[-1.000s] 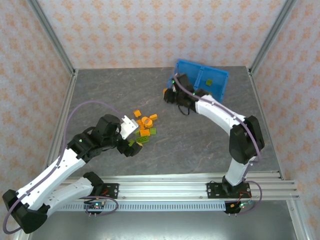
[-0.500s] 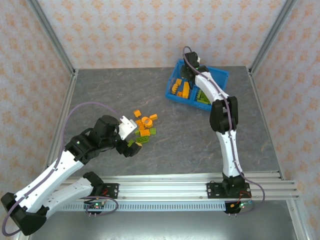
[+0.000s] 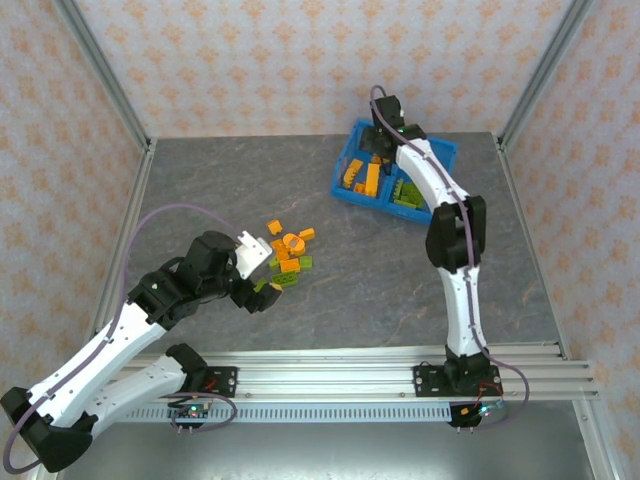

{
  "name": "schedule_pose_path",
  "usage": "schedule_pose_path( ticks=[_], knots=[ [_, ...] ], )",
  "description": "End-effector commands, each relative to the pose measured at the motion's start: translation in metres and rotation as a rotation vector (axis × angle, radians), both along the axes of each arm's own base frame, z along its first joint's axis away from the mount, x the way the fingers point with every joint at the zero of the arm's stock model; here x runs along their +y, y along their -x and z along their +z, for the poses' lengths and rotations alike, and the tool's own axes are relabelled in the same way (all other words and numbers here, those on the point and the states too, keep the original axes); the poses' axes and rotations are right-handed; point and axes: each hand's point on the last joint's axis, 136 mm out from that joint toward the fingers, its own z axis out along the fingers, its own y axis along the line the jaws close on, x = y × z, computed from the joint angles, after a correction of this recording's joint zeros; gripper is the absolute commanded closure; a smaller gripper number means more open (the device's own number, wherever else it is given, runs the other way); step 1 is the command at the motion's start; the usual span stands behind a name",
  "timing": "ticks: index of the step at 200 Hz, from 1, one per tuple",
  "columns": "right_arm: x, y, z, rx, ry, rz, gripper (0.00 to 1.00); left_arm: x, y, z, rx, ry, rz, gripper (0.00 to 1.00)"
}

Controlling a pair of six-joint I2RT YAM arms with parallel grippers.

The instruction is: Sort the legos into containers by color

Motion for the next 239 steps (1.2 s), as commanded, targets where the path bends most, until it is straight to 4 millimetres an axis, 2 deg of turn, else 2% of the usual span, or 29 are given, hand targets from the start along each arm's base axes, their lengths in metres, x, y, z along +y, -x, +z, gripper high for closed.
schedule_pose_path(
  ticks=[1, 18, 32, 45, 57, 79, 100, 136, 161, 181, 204, 239],
  knots=[
    [0.052, 0.052, 0.044, -0.068, -0.095, 0.209, 0.45, 0.015, -0.008, 0.001, -0.046, -0.036, 0.074, 0.00],
    [0.088, 0.099, 0.025, -0.011, -0.108, 0.322, 0.44, 0.020, -0.011, 0.002, -0.069, -0.049, 0.098, 0.00],
    [0.119, 0.135, 0.000, 0.055, -0.128, 0.405, 0.41, 0.021, -0.013, 0.006, -0.087, -0.041, 0.108, 0.00],
    [0.142, 0.162, -0.020, 0.106, -0.121, 0.471, 0.40, 0.021, -0.014, 0.007, -0.095, -0.032, 0.108, 0.00],
    [0.150, 0.174, -0.037, 0.155, -0.103, 0.460, 0.40, 0.021, -0.015, 0.007, -0.097, -0.032, 0.110, 0.00],
    [0.137, 0.179, -0.071, 0.298, -0.136, 0.199, 0.40, 0.021, -0.014, 0.004, -0.089, -0.039, 0.109, 0.00],
    [0.147, 0.190, -0.097, 0.452, -0.231, 0.063, 0.32, 0.022, -0.015, 0.004, -0.087, -0.044, 0.111, 0.00],
    [0.161, 0.195, -0.118, 0.498, -0.256, -0.051, 0.19, 0.023, -0.014, 0.002, -0.083, -0.046, 0.114, 0.00],
    [0.173, 0.193, -0.129, 0.526, -0.261, -0.059, 0.17, 0.023, -0.013, 0.001, -0.082, -0.049, 0.114, 0.00],
    [0.180, 0.187, -0.130, 0.515, -0.265, -0.076, 0.15, 0.024, -0.013, 0.001, -0.083, -0.050, 0.115, 0.00],
    [0.182, 0.188, -0.141, 0.542, -0.258, -0.118, 0.17, 0.024, -0.013, 0.001, -0.083, -0.050, 0.116, 0.00],
    [0.175, 0.193, -0.165, 0.570, -0.242, -0.177, 0.29, 0.026, -0.013, 0.001, -0.087, -0.054, 0.121, 0.00]
  ],
)
